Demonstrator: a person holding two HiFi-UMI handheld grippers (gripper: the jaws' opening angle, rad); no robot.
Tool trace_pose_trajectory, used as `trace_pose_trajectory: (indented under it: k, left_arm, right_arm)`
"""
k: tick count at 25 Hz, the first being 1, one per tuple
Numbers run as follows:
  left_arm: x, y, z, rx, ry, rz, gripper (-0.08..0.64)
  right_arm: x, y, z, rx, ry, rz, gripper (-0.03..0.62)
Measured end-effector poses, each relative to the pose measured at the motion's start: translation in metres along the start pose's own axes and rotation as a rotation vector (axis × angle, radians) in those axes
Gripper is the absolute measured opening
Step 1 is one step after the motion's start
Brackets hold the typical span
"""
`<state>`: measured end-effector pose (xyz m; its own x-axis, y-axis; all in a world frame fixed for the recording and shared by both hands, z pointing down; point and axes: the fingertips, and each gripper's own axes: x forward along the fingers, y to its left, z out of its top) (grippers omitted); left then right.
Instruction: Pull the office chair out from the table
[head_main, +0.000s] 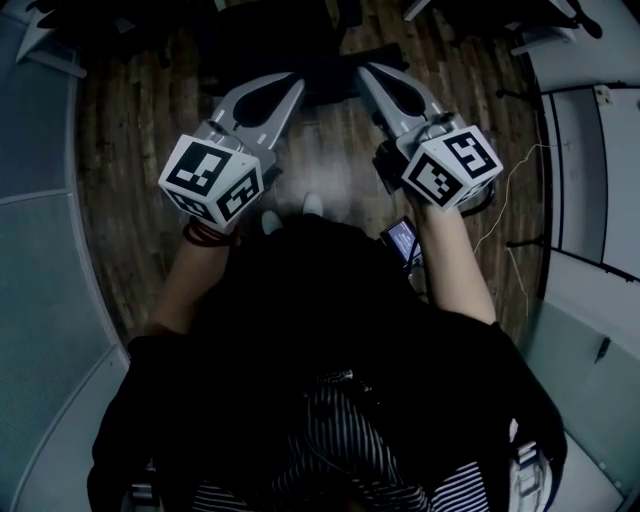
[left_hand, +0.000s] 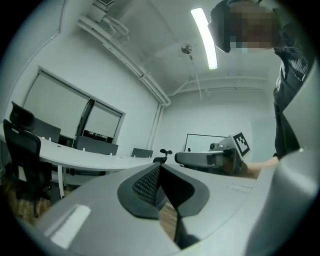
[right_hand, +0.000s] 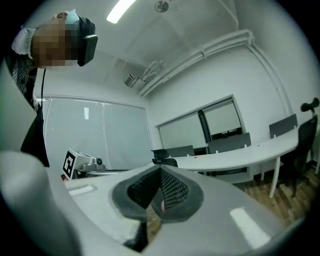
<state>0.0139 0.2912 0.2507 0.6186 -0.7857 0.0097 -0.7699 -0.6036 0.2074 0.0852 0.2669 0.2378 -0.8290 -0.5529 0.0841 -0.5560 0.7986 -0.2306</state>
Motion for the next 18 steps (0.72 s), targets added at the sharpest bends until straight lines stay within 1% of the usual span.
trace_pose_trajectory:
  k: [4,10,13,18]
  left_arm:
    - [-0.014,-0.007,-0.013,0.053,0.015,0.006,0.003]
    - [-0.012,-0.023,-0.01,0.077,0.013,0.011,0.003]
    - [-0.011,-0.02,-0.01,0.081,0.012,0.019,0.003]
    - [-0.006,-0.012,-0.012,0.085,0.013,0.024,0.003]
  right_arm:
    - [-0.004,0.018,-0.014,-0.047,0.012,0.004,0.0]
    - [-0.012,0.023,-0.013,-0.065,0.018,0.019,0.0]
    - [-0.009,0.022,-0.01,-0.059,0.006,0.029,0.0]
    - [-0.003,0.014,-0.013,-0.069,0.014,0.027,0.0]
